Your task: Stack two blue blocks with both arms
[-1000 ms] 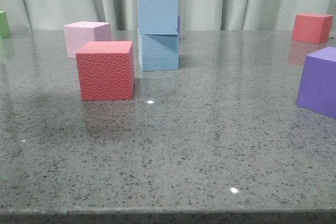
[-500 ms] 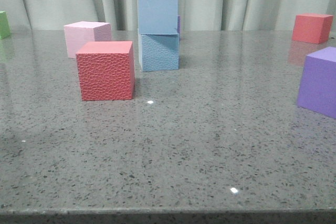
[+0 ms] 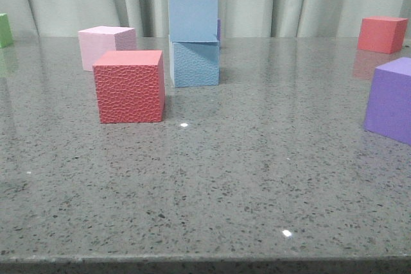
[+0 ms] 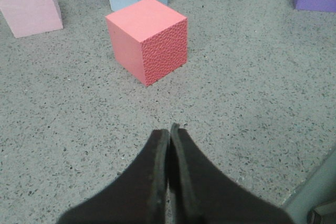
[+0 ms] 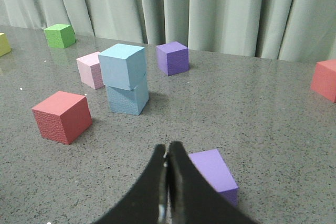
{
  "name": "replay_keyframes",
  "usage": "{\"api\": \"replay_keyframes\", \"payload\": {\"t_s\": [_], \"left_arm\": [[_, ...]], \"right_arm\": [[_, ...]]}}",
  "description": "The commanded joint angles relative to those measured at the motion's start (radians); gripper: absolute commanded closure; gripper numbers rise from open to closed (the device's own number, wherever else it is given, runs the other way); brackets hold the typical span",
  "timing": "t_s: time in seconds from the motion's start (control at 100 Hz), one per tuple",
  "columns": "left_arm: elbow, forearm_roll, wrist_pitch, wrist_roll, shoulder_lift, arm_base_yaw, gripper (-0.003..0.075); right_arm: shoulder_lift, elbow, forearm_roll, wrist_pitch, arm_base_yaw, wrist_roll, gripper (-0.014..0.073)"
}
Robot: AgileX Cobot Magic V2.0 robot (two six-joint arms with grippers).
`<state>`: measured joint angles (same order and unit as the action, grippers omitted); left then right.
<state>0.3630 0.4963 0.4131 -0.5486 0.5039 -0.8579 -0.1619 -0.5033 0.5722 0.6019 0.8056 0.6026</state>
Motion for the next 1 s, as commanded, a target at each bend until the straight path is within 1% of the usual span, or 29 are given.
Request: {"api": "replay_keyframes", "payload": {"t_s": [0.0, 0.48, 0.55, 0.6, 0.7, 0.82, 0.92, 0.99], "left_arm": [[0.028, 0.014, -0.061, -0.006, 0.002, -0.002, 0.0738], [0.028, 0.019, -0.05, -0.008, 0.002, -0.002, 0.0739], [0.028, -0.015, -0.048, -0.008, -0.01, -0.002, 0.0739], [0.028, -0.01, -0.05, -0.008, -0.02, 0.008, 0.0739], [0.028, -0.001, -0.088, 0.031, -0.027, 0.069, 0.0739], [0.028, -0.035, -0.164, 0.189, -0.065, 0.189, 0.0739], [0.028, -0.105, -0.183, 0.308, -0.112, 0.291, 0.0739], [0.028, -0.145, -0.183, 0.345, -0.151, 0.362, 0.0739]], "right_arm": [[-0.012, -0.023, 0.037, -0.075, -0.006, -0.003, 0.0706], [-0.012, -0.023, 0.037, -0.075, -0.006, -0.003, 0.0706], [-0.012, -0.023, 0.037, -0.075, -0.006, -0.003, 0.0706], [-0.012, -0.023, 0.037, -0.075, -0.006, -0.003, 0.0706], [-0.012, -0.023, 0.037, -0.075, -0.006, -0.003, 0.0706], [-0.012, -0.023, 0.037, -0.075, -0.006, -0.003, 0.0706], [-0.012, -0.023, 0.037, -0.075, -0.006, -0.003, 0.0706], [-0.012, -0.023, 0.037, -0.075, -0.006, -0.003, 0.0706]]}}
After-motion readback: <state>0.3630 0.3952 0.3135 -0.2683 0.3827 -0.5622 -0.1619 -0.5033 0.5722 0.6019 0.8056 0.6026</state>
